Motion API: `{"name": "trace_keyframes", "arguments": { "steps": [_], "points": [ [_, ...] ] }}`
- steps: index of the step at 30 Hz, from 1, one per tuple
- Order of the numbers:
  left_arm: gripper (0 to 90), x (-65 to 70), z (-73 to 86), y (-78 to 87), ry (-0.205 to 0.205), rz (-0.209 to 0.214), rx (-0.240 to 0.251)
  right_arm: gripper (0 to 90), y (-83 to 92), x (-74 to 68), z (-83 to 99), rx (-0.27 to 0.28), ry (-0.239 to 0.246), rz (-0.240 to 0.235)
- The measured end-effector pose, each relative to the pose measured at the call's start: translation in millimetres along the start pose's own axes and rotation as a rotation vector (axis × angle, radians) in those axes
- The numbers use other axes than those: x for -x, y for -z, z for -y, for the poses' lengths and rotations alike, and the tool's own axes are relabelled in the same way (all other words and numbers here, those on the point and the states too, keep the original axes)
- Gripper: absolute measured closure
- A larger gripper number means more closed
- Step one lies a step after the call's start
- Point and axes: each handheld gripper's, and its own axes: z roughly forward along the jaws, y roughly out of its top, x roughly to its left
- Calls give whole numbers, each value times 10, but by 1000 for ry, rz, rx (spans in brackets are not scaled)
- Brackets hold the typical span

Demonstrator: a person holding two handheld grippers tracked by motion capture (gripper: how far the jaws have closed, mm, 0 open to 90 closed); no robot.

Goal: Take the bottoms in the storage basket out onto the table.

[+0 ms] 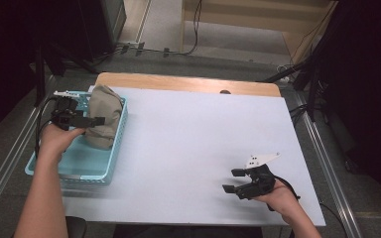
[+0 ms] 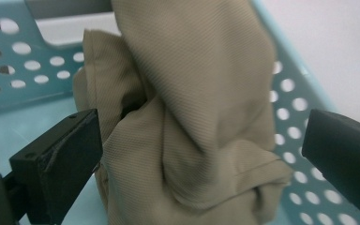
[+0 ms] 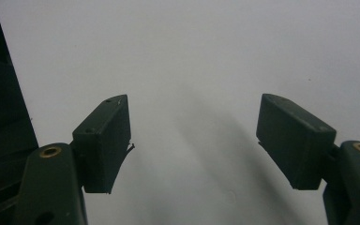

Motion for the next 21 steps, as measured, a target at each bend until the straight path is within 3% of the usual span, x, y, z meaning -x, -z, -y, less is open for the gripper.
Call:
{"name": "trace_keyframes", "arguments": {
  "steps": [3,7,11,13,17,21],
  "points": [
    [0,-8,13,-123,-24,-47,-28,250,7,-7,19,-6,0,6],
    [0,-16,27,-258,-19,-47,-8,249,24,-13,51,-5,-5,12],
    [0,-38,65,-378,-28,-64,-24,249,42,-15,79,-4,-16,19],
    [0,-35,83,-447,-24,-104,-49,249,50,-12,90,-3,-22,26],
    [0,-27,89,-478,-38,-114,-49,249,57,-18,99,-5,-32,30],
    [0,-66,169,-545,-15,-100,-25,249,48,-13,97,-8,-26,31]
  ]
}}
